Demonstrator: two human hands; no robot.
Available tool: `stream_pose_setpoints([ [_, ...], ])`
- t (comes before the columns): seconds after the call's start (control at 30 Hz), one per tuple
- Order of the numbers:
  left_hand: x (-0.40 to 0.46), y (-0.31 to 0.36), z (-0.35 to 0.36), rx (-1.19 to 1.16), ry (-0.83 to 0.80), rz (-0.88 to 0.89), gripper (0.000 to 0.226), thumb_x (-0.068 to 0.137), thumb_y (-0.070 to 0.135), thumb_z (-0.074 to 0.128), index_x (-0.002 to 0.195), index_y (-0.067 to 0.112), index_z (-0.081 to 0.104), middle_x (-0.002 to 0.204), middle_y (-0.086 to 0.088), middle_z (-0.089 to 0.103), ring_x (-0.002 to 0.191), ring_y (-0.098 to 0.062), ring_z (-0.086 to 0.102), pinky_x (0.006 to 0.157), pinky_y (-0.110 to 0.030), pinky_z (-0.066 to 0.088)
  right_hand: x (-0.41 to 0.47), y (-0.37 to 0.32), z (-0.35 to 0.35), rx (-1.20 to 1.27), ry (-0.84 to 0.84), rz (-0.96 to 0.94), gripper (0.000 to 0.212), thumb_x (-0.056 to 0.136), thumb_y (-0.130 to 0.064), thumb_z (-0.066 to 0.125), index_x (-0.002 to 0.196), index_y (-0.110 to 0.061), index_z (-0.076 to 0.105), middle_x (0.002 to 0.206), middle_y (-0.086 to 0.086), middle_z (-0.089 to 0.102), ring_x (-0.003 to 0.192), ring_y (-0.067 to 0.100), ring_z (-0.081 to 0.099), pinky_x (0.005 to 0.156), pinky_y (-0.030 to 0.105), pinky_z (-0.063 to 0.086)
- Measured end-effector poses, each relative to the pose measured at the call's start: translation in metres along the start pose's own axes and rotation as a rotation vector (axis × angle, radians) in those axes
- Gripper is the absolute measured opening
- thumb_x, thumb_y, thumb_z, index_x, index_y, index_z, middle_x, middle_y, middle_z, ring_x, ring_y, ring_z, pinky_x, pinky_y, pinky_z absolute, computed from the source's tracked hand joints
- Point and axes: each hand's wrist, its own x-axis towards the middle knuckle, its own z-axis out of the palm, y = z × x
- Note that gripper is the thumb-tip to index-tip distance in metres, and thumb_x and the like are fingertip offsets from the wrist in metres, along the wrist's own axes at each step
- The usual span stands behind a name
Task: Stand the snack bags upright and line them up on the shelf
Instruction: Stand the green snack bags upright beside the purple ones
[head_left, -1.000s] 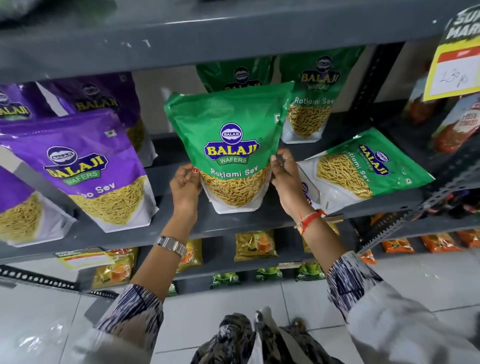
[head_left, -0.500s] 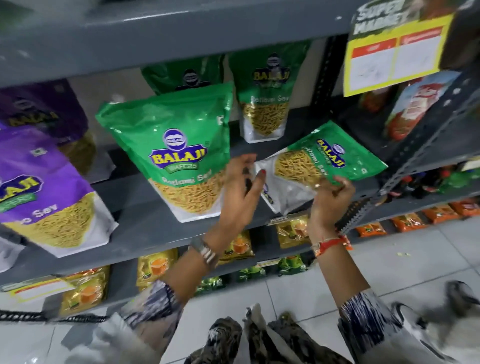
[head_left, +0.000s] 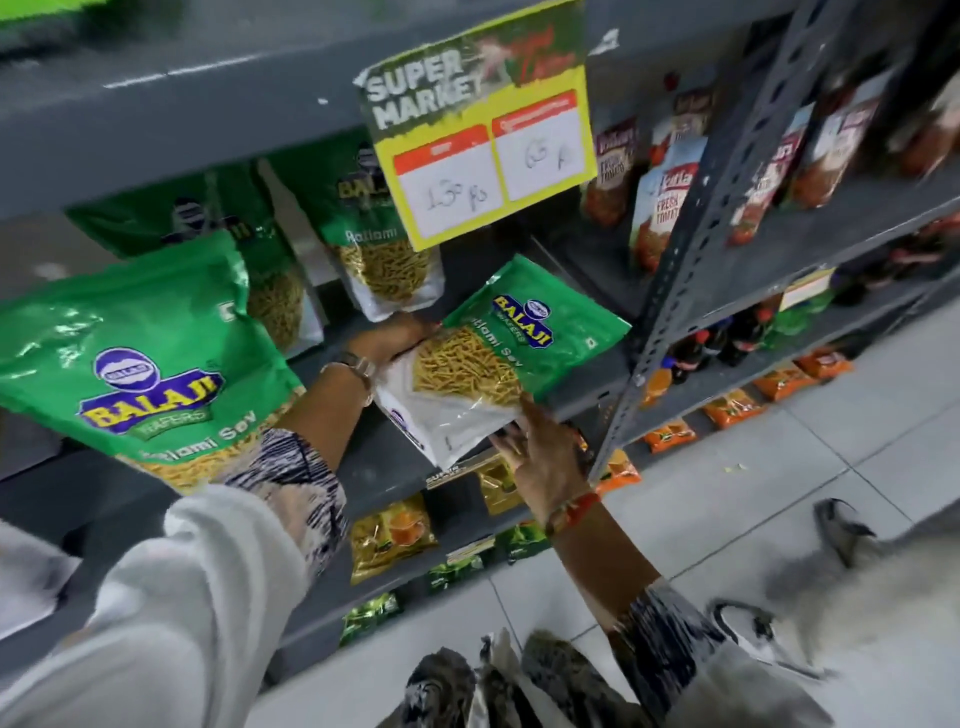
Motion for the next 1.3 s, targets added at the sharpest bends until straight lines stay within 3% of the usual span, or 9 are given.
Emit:
stream_pose_setpoints([
  [0.17,-0.009,-0.006,0.014,-0.034,0.156,-0.045,0.006,0.085,0.013,0.057,0.081,0.009,0.06,0.084,-0.011,0.059,0.083,-0.023,0.053,0.079,-0.035,0.045,0.008,-0.008,-0.016,0.032,-0.108,0.003,0.016,0.095,-0.022,0.047,0.093,-0.014,0.061,0.092,0.005,0.064,0.09,0.02,0.061,0.087,0.035,0.05],
  [0.4,-0.062,-0.025,0.043,-0.231,0.37,-0.12,0.044,0.084,0.009,0.054,0.045,0.015,0.035,0.022,0.005,0.031,0.024,-0.007,0.023,0.035,-0.016,0.015,0.001,-0.039,-0.038,0.0,-0.025,0.088,0.021,0.086,-0.028,0.061,0.073,-0.013,0.056,0.06,0.002,0.061,0.063,0.02,0.057,0.064,0.032,0.054],
  [0.5,-0.093,-0.021,0.043,-0.361,0.444,-0.119,0.038,0.088,0.01,0.049,0.051,0.015,0.04,0.036,0.003,0.037,0.033,-0.011,0.029,0.04,-0.017,0.02,-0.017,-0.054,-0.044,-0.018,-0.082,0.114,0.016,0.084,-0.024,0.064,0.076,-0.012,0.059,0.073,0.004,0.059,0.07,0.022,0.057,0.087,0.042,0.051],
  [0.63,-0.145,-0.022,0.039,-0.449,0.44,-0.06,0.033,0.09,0.008,0.047,0.057,0.011,0.048,0.031,0.008,0.043,0.029,-0.006,0.037,0.037,-0.014,0.03,-0.047,-0.057,-0.052,-0.087,-0.179,0.113,0.014,0.085,-0.027,0.062,0.081,-0.013,0.063,0.082,0.004,0.063,0.076,0.024,0.062,0.08,0.039,0.052],
  [0.77,-0.183,-0.031,0.039,-0.515,0.378,-0.021,0.024,0.091,0.012,0.047,0.068,0.011,0.055,0.061,-0.009,0.045,0.053,-0.018,0.04,0.053,-0.025,0.034,-0.068,-0.049,-0.062,-0.109,-0.234,0.082,0.015,0.087,-0.028,0.059,0.09,-0.014,0.063,0.087,0.004,0.065,0.079,0.024,0.063,0.079,0.04,0.054],
  [0.9,-0.2,-0.04,0.042,-0.558,0.383,0.001,0.029,0.091,0.011,0.047,0.062,0.014,0.051,0.044,0.001,0.04,0.042,-0.014,0.032,0.051,-0.023,0.027,-0.075,-0.041,-0.059,-0.156,-0.23,0.078,0.02,0.086,-0.03,0.06,0.098,-0.014,0.061,0.101,0.008,0.066,0.092,0.027,0.066,0.077,0.039,0.057],
  [1.03,-0.194,-0.047,0.042,-0.54,0.443,-0.031,0.035,0.09,0.01,0.047,0.058,0.02,0.052,0.04,0.009,0.038,0.043,-0.01,0.033,0.049,-0.021,0.03,-0.07,-0.034,-0.05,-0.141,-0.258,0.006,0.006,0.087,-0.02,0.058,0.086,-0.014,0.061,0.095,0.005,0.065,0.093,0.025,0.062,0.092,0.041,0.048],
  [1.17,-0.177,-0.037,0.036,-0.543,0.497,0.012,0.036,0.089,0.003,0.044,0.058,0.018,0.051,0.058,0.0,0.043,0.061,-0.016,0.04,0.066,-0.031,0.039,-0.053,-0.043,-0.026,-0.205,-0.365,-0.09,0.008,0.078,-0.023,0.062,0.086,-0.02,0.064,0.088,-0.001,0.069,0.089,0.021,0.06,0.08,0.043,0.049],
  [1.3,-0.153,-0.03,0.024,-0.602,0.575,0.023,0.026,0.086,-0.007,0.038,0.074,0.0,0.059,0.065,-0.009,0.049,0.065,-0.019,0.047,0.075,-0.037,0.04,-0.028,-0.053,0.011,-0.258,-0.351,-0.118,0.012,0.093,-0.019,0.049,0.089,-0.022,0.06,0.095,0.0,0.064,0.09,0.017,0.058,0.089,0.062,0.042],
])
